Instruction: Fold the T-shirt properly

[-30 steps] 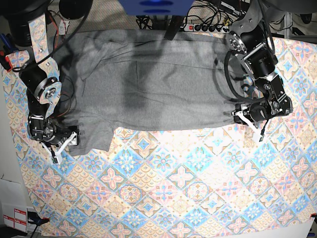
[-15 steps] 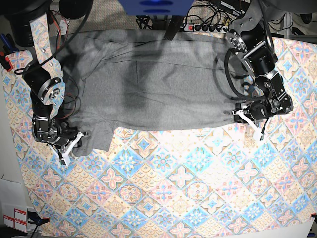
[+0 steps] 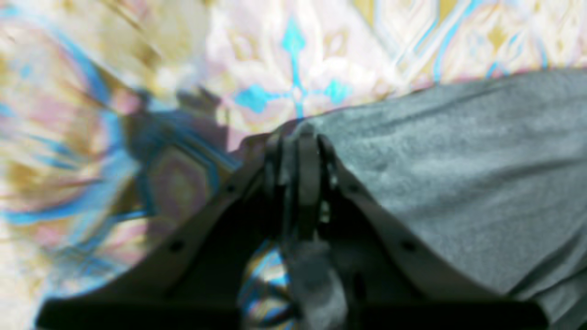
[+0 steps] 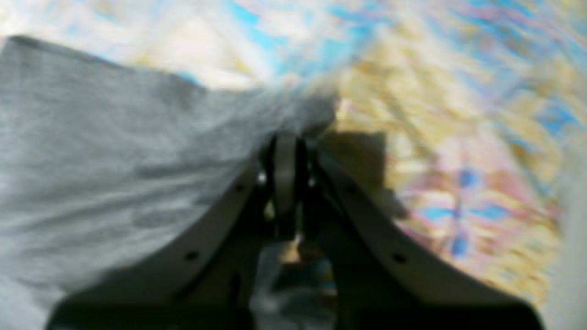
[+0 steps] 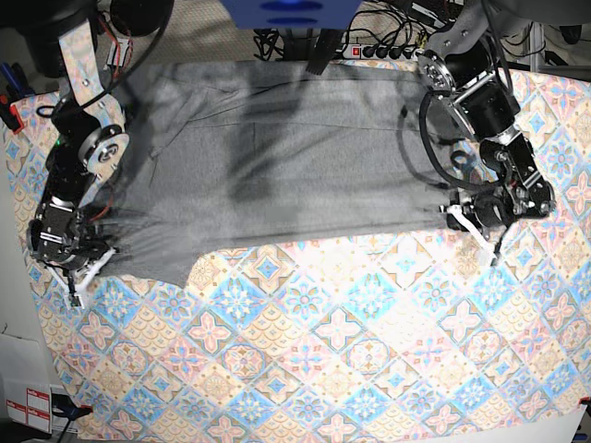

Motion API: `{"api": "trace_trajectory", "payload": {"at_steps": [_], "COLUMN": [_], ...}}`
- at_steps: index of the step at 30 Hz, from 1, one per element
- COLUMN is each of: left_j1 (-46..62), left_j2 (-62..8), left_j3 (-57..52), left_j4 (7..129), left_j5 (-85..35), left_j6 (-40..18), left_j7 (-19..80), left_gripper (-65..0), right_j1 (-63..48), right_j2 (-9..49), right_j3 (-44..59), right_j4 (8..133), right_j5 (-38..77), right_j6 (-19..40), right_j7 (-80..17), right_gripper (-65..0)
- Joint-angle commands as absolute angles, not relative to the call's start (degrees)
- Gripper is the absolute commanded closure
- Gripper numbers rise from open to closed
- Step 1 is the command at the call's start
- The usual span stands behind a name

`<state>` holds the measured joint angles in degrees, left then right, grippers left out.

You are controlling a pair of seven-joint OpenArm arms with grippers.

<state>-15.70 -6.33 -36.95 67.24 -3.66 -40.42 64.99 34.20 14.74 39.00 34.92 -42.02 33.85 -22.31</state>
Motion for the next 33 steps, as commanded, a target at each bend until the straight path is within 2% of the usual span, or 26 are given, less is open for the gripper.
{"api": "trace_trajectory", "payload": {"at_steps": [1,8,16,21,30,33], "left_j1": [-17.3,-17.7,-17.1,-17.1,-24.1,-24.4], "left_j2": [-7.2,-7.3,-7.3,-6.9,-0.7,0.2], "left_j3": [-37.0,-37.1,-37.1,-37.1,-34.1,-34.1], "left_j4": [70.1,72.4,72.4,72.4,72.2,72.1], "left_j5": [-3.6,-3.6,-3.6,-3.6,-3.1,-3.1], "left_j6": [-40.0,-40.0,-40.0,-40.0,-40.0,-40.0], "left_j7": [64.8,66.9,66.9,66.9,68.4,68.4], "left_gripper": [-4.3,-4.3,-4.3,-5.7,-32.3,-36.5], "right_j1": [35.9,35.2,25.0,23.7,23.5,23.4], "right_j2": [14.7,13.2,8.3,7.4,7.3,7.3], "right_j3": [38.7,39.2,38.7,38.7,37.1,36.5], "right_j4": [37.1,45.4,61.8,62.8,62.7,62.7], "right_j5": [-41.5,-41.5,-41.5,-41.5,-41.5,-41.5], "right_j6": [33.4,33.5,34.8,37.1,37.1,37.1], "right_j7": [-21.7,-24.8,-29.1,-29.1,-29.1,-29.1], "right_gripper": [-1.2,-1.2,-1.2,-1.2,-1.3,-1.3]}}
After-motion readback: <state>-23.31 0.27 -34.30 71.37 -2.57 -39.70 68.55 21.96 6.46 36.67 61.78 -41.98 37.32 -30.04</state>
